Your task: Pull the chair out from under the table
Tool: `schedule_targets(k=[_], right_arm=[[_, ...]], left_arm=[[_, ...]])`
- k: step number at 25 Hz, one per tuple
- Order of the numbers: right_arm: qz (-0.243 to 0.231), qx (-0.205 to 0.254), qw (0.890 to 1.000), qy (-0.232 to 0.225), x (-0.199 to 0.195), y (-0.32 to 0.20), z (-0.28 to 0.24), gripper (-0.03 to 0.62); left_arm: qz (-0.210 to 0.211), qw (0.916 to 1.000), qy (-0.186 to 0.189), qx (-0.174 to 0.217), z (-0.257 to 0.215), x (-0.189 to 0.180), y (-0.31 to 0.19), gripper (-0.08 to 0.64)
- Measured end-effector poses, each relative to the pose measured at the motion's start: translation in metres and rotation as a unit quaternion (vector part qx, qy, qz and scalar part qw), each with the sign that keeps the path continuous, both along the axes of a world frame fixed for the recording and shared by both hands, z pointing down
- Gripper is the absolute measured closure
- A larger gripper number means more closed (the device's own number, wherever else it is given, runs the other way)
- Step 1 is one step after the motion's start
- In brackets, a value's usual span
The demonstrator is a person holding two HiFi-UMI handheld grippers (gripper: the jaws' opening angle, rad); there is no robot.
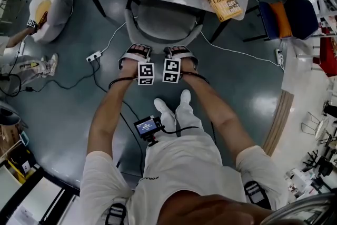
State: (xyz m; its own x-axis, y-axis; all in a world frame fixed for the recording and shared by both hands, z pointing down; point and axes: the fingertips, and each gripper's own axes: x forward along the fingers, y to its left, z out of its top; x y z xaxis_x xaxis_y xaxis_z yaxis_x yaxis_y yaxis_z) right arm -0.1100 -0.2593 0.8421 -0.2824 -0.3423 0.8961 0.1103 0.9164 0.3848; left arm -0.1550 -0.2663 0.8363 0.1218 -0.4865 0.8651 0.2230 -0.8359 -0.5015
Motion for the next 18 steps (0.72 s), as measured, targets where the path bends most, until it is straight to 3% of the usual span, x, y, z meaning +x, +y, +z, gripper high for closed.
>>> schedule_targets(k=[18], right_arm=[[-0.009, -0.012, 1.0, 0.005, -0.002, 0.074, 0.0, 0.515]], left_arm=[[-0.007, 0.9998, 0.009, -0.016, 0.0, -0.002, 0.077, 0.479]])
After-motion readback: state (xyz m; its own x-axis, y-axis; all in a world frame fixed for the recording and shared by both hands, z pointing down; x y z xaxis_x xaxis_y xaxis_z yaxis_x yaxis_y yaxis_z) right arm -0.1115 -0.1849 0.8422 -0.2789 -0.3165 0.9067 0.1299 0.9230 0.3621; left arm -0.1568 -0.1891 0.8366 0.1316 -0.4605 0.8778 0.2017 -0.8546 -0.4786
